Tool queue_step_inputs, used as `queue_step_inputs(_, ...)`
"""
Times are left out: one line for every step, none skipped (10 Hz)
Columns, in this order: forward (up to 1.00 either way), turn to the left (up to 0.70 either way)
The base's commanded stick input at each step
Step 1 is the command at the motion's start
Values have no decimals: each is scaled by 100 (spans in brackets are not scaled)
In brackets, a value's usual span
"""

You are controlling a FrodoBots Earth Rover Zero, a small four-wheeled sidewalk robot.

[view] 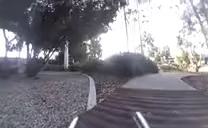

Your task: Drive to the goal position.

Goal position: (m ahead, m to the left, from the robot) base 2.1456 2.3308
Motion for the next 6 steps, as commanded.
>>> queue_step_inputs(0,100)
queue_step_inputs(0,100)
queue_step_inputs(0,100)
queue_step_inputs(0,100)
queue_step_inputs(0,100)
queue_step_inputs(0,100)
